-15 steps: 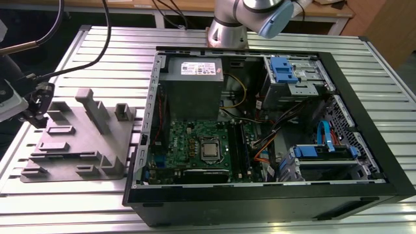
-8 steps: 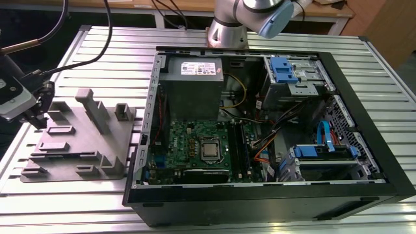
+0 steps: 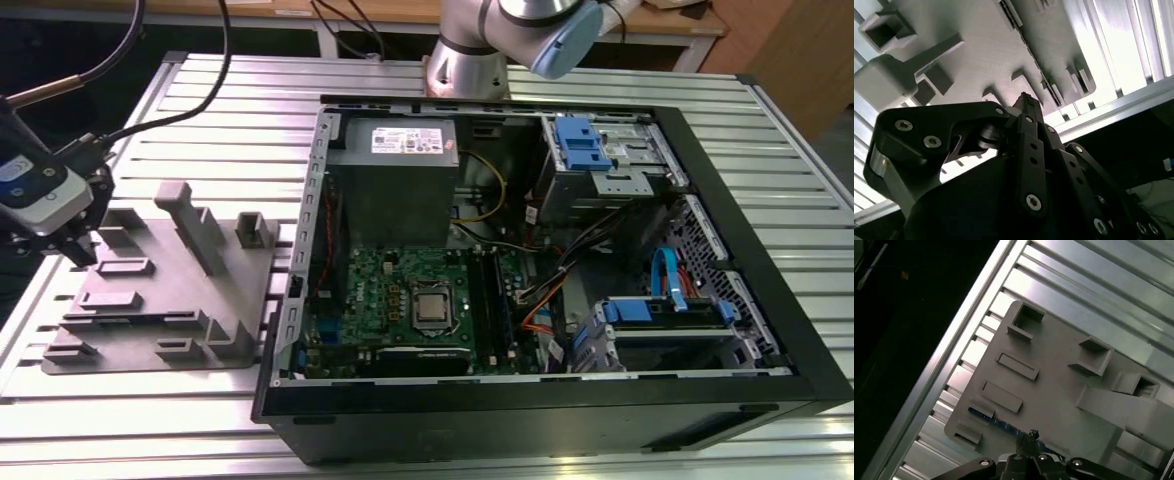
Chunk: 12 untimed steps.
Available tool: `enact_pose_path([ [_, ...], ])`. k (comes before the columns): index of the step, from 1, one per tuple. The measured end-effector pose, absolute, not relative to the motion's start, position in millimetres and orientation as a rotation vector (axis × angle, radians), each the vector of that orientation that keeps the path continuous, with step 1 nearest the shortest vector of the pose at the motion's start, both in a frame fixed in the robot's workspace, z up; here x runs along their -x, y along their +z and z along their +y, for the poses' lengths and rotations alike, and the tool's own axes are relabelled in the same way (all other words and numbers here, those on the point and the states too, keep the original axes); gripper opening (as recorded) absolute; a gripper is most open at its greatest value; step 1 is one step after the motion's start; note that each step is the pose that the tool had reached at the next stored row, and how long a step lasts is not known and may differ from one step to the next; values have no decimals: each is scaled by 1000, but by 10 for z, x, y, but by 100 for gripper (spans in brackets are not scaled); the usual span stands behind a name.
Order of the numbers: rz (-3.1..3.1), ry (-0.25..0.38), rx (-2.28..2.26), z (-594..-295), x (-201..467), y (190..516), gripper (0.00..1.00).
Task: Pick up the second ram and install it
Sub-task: 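Pick up the second ram and move it above second insertion slot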
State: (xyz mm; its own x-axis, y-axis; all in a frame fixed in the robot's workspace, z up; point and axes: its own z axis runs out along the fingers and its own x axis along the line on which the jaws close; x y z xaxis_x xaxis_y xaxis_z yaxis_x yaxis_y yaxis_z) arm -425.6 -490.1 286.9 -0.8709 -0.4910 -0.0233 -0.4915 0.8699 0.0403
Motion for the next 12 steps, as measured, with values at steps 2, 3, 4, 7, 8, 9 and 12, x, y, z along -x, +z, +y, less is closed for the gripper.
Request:
enact_pose_path([
  [2, 3014, 69, 844, -4901, 4256, 2865, 7],
  [3, 3007, 69, 869, -4902, 4256, 2863, 7],
  [4, 3000, 69, 893, -4901, 4256, 2861, 7],
  [7, 2978, 69, 969, -4902, 4256, 2855, 7],
  [8, 2971, 69, 992, -4902, 4256, 2854, 7],
  [9, 2964, 69, 1014, -4901, 4256, 2852, 7],
  [12, 2942, 69, 1077, -4902, 4256, 2849, 7],
])
